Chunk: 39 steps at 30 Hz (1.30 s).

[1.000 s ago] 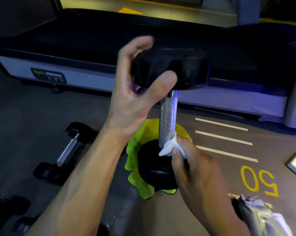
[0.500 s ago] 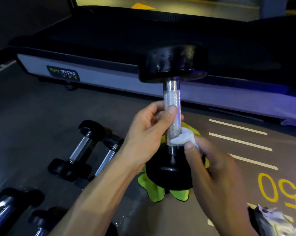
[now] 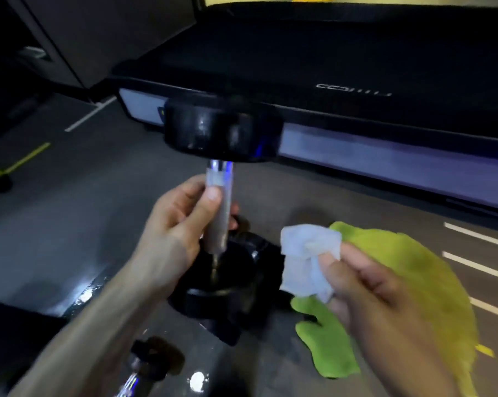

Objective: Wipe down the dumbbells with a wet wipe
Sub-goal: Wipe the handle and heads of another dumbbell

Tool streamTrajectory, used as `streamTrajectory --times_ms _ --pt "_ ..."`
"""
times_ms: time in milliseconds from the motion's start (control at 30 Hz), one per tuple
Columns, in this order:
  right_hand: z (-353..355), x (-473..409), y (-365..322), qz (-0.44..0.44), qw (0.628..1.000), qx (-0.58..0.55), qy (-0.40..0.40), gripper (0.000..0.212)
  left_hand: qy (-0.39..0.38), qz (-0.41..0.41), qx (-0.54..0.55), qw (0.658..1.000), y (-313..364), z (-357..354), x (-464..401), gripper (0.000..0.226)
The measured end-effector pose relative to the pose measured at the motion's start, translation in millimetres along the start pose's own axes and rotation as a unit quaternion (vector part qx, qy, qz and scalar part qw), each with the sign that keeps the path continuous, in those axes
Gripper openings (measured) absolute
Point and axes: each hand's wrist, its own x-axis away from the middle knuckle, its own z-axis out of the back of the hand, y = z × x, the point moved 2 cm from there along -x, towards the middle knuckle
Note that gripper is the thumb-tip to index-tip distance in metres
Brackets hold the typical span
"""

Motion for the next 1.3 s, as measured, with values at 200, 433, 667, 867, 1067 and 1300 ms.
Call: streamTrajectory --times_ms 200,433,667,867,1067,1300 --pt "-58.6 -39.0 58.8 -0.070 0.996 0.001 -0.056 0.021 0.043 0.053 -0.166 0.984 -69.3 104.0 -72.1 0.015" --pt "-100.6 -77.9 94.9 -0.201 0.978 -0.052 -0.014 0.036 -0.008 0.204 -0.283 0.937 -181.0 180.6 -139.0 0.018" --pt "-105.5 -90.3 125.8 -0.257 0.961 -0.099 -0.013 0.018 0.011 0.243 -0.349 0.905 -242.0 203.4 -157.9 0.015" --pt "-109.6 -94.8 138.1 -0.235 0.969 -0.051 -0.052 0.036 0.000 0.279 -0.379 0.882 -274.3 207.2 -155.3 0.035" --pt "-109.4 -81.3 145.0 -0.244 0.969 -0.029 -0.016 0.034 -0.031 0.244 -0.514 0.821 -245.0 198.6 -145.7 0.054" --pt "-95.7 -31.8 139.9 -0.255 0.966 0.044 -0.016 0.028 0.094 0.075 -0.434 0.893 -187.0 166.4 -54.5 0.029"
